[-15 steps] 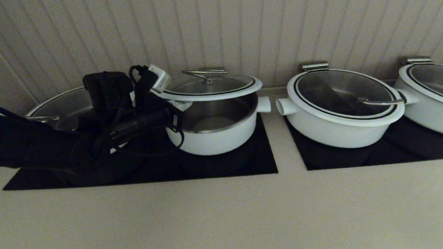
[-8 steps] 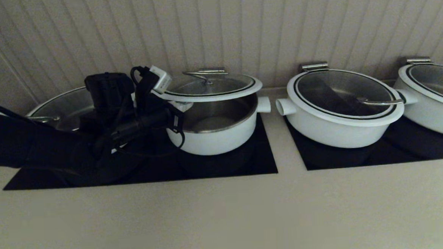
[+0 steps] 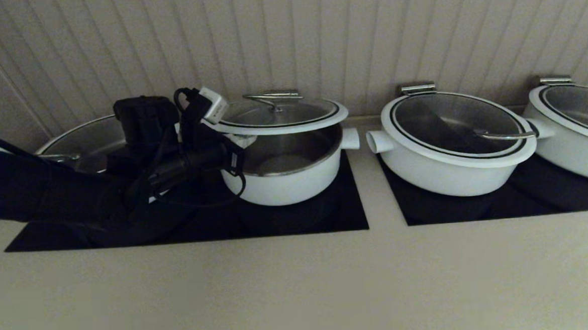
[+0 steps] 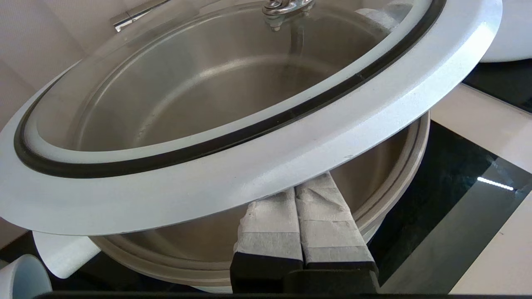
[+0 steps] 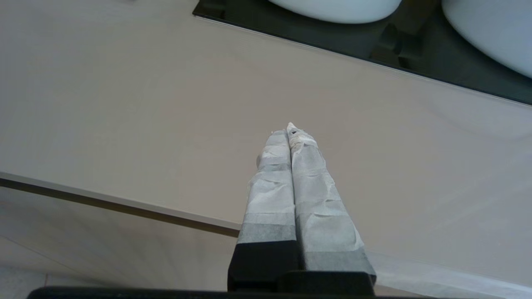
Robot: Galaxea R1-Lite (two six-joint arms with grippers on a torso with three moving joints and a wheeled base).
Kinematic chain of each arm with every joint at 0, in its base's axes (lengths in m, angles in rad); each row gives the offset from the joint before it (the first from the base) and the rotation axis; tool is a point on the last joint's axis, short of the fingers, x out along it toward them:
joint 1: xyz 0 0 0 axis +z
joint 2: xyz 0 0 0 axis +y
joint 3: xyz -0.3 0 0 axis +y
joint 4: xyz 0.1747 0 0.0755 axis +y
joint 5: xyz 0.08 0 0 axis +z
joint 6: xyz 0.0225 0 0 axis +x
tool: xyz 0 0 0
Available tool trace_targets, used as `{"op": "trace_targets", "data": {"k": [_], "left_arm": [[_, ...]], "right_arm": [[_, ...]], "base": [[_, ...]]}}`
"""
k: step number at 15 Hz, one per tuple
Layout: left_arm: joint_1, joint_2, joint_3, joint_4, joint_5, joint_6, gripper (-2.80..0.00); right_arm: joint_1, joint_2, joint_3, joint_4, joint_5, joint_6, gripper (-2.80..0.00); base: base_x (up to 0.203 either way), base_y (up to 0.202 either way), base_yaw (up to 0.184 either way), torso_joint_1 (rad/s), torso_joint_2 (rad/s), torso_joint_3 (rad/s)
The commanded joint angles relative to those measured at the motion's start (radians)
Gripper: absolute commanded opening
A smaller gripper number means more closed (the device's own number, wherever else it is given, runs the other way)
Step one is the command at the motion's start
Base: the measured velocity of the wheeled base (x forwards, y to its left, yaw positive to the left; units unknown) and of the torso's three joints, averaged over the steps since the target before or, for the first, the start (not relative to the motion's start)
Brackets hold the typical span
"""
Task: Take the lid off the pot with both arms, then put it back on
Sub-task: Open the pot lid completely
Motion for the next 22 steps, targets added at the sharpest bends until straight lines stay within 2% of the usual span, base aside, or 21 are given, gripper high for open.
{"op": "trace_targets", "data": {"k": [1,9,11,14,16,22], "left_arm": [[0.000,0.005,0.000,-0.004,-0.001,0.002,-2.80],[0.000,-0.001,-0.002,-0.004,-0.001,0.002,-2.80],[0.001,-0.004,0.000,-0.004,-0.001,0.002,-2.80],[0.000,-0.005,-0.001,-0.004,0.000,0.002,-2.80],[0.000,-0.006,-0.002,-0.004,0.000,0.002,-2.80],[0.000,-0.011,-0.002,-0.004,0.000,0.002,-2.80]], "right_arm": [[0.000,-0.002,0.000,0.001,0.001,-0.002,-2.80],[0.000,0.003,0.011,-0.037,0.000,-0.002,-2.80],[0.000,0.055,0.011,-0.036,0.000,0.001,-2.80],[0.000,0.033,0.018,-0.042,-0.004,0.052,-2.80],[0.000,-0.002,0.031,-0.075,-0.020,0.126,-2.80],[0.000,-0.002,0.040,-0.097,-0.023,0.127,-2.80]], "base": [[0.000,0.000,0.000,0.000,0.00,0.000],[0.000,0.000,0.000,0.000,0.00,0.000],[0.000,0.000,0.000,0.000,0.00,0.000],[0.000,0.000,0.000,0.000,0.00,0.000],[0.000,0.000,0.000,0.000,0.00,0.000],[0.000,0.000,0.000,0.000,0.00,0.000]]}}
